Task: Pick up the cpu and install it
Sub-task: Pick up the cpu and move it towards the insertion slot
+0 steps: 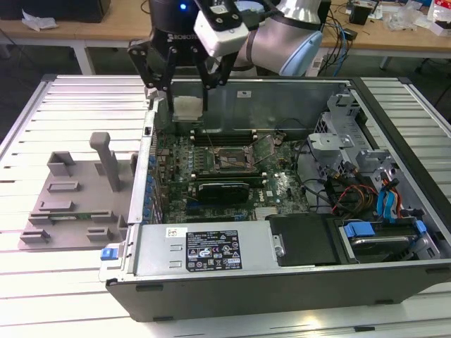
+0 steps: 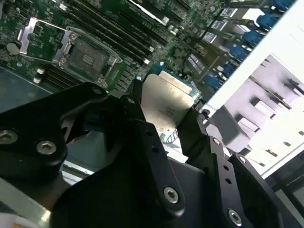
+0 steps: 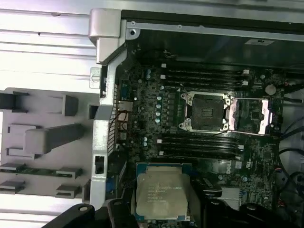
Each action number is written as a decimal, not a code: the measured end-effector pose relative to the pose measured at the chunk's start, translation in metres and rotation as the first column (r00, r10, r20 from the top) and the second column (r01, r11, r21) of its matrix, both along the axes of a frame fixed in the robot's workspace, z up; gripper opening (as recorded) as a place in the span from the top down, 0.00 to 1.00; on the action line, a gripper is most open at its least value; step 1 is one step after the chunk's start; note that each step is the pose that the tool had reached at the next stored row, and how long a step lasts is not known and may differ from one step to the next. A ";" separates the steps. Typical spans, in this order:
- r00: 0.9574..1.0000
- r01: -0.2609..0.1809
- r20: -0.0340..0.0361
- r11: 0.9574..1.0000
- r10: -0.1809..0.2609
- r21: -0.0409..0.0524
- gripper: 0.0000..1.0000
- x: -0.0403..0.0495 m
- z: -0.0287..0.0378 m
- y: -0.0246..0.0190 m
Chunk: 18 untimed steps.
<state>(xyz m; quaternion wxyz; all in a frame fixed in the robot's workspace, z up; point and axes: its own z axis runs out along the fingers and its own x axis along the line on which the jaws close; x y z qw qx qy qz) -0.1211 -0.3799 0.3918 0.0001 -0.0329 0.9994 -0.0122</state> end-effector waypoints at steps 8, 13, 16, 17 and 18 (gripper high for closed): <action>1.000 0.000 -0.003 1.000 0.000 0.000 0.46 0.0446 -0.0152 0.0094; 1.000 0.000 -0.003 1.000 0.000 0.000 0.46 0.0586 -0.0202 0.0121; 1.000 0.000 -0.004 1.000 0.000 0.000 0.46 0.0682 -0.0258 0.0167; 1.000 0.000 -0.005 1.000 0.000 0.000 0.46 0.0717 -0.0278 0.0188; 1.000 0.000 -0.005 1.000 0.000 0.000 0.46 0.0750 -0.0303 0.0213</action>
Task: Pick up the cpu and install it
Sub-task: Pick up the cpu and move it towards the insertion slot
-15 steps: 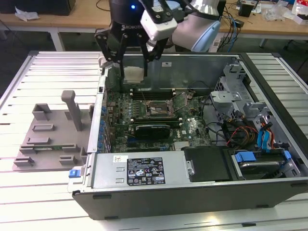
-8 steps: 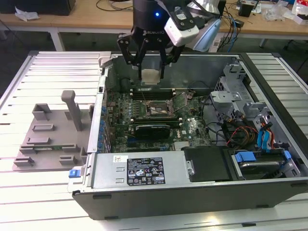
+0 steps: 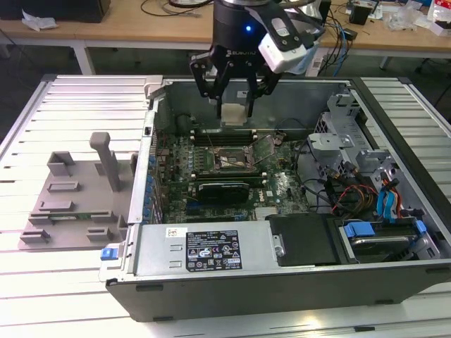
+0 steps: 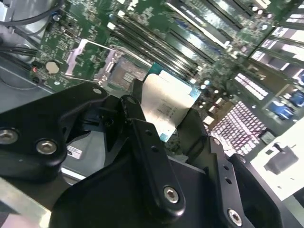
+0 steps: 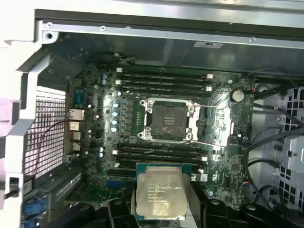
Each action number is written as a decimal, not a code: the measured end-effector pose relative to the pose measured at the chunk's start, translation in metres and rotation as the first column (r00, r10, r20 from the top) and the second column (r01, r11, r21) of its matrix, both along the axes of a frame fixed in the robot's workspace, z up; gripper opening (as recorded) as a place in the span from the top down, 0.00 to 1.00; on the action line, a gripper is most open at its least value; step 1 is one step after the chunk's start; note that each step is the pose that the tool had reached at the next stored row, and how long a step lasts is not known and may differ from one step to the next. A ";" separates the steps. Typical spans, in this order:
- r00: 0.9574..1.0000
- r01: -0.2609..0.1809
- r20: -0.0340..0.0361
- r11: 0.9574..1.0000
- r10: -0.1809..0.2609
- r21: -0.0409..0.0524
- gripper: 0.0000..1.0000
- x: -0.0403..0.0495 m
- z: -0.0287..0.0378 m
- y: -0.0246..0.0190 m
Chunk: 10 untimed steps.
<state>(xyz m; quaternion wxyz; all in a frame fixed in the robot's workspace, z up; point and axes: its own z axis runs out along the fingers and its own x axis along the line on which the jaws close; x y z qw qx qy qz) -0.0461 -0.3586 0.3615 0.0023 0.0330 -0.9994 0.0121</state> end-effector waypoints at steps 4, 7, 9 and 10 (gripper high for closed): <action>1.000 0.000 -0.001 1.000 0.000 0.000 0.46 0.0086 -0.0084 0.0077; 1.000 0.000 -0.003 1.000 0.000 0.000 0.46 0.0173 -0.0177 0.0141; 1.000 0.000 -0.003 1.000 0.000 0.000 0.46 0.0178 -0.0216 0.0170; 1.000 0.000 -0.003 1.000 0.000 0.000 0.46 0.0179 -0.0238 0.0187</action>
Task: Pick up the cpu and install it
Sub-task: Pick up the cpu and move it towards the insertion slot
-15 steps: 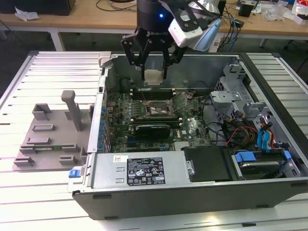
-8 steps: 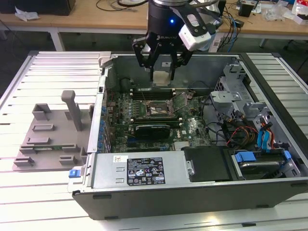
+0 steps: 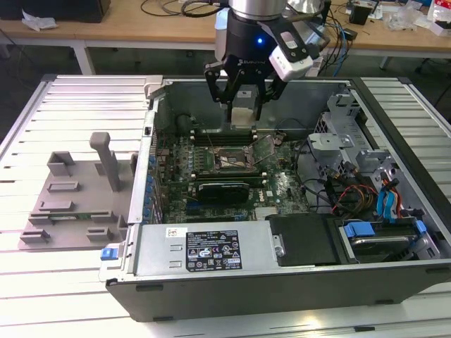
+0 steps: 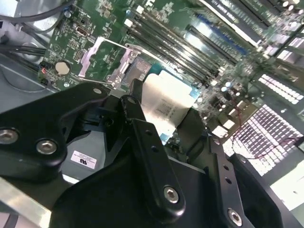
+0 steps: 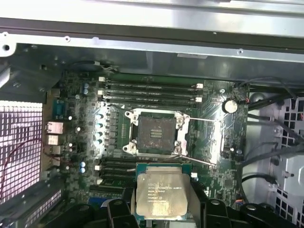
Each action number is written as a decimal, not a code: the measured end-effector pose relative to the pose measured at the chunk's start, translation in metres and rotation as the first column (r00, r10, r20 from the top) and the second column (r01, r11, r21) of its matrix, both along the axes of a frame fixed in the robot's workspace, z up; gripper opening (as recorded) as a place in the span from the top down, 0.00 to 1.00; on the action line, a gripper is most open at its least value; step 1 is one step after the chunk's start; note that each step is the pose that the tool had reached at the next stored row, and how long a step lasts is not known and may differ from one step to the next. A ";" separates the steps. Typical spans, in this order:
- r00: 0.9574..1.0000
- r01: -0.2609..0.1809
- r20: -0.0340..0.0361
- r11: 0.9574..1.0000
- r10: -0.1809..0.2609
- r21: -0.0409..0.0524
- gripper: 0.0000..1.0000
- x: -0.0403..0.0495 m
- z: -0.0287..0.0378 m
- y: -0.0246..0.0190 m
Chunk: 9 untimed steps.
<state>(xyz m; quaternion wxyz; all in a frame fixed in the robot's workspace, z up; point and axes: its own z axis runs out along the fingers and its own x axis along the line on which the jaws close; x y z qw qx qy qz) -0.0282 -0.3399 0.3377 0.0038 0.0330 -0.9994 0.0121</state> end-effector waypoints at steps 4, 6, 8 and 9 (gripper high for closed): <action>1.000 0.000 0.000 1.000 0.000 0.000 0.46 0.0008 -0.0128 0.0065; 1.000 0.000 0.000 1.000 0.000 0.000 0.46 0.0019 -0.0198 0.0087; 1.000 0.000 0.000 1.000 0.000 0.000 0.46 0.0026 -0.0246 0.0098; 1.000 0.000 0.000 1.000 0.000 0.000 0.46 0.0031 -0.0265 0.0102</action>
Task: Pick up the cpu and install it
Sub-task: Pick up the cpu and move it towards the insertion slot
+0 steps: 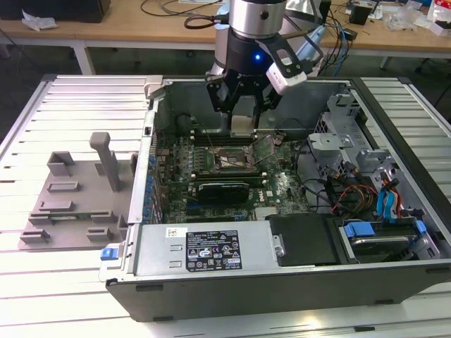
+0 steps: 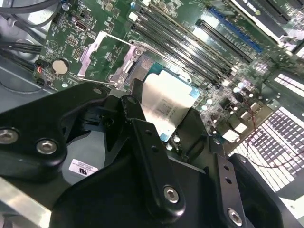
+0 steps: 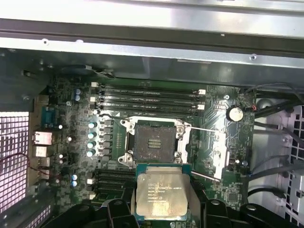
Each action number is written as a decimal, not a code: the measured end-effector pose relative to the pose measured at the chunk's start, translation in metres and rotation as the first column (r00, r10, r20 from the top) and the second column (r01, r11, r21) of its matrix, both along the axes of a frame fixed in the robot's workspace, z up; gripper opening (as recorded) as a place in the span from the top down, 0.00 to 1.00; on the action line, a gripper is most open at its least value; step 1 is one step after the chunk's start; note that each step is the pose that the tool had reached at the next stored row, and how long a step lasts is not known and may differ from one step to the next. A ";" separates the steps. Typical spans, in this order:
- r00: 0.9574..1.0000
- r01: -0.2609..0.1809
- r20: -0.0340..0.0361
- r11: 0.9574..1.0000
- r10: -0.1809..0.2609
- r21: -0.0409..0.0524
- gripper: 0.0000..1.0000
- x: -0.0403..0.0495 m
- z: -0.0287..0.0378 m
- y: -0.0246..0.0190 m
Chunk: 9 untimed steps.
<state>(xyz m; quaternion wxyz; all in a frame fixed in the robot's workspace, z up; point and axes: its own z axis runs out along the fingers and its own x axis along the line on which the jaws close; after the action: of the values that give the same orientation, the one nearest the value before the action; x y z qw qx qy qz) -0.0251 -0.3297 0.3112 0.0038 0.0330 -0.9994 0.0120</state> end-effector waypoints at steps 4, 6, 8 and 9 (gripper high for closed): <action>1.000 0.000 0.000 1.000 0.000 0.000 0.46 0.0042 -0.0120 0.0022; 1.000 0.000 0.000 1.000 0.000 0.000 0.46 0.0063 -0.0174 0.0029; 1.000 0.000 0.000 1.000 0.000 0.000 0.46 0.0076 -0.0208 0.0034; 1.000 0.000 0.000 1.000 0.000 0.000 0.46 0.0076 -0.0209 0.0034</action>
<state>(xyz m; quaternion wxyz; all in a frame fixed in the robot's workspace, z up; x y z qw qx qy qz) -0.0175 -0.3263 0.2903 0.0040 0.0330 -0.9994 0.0123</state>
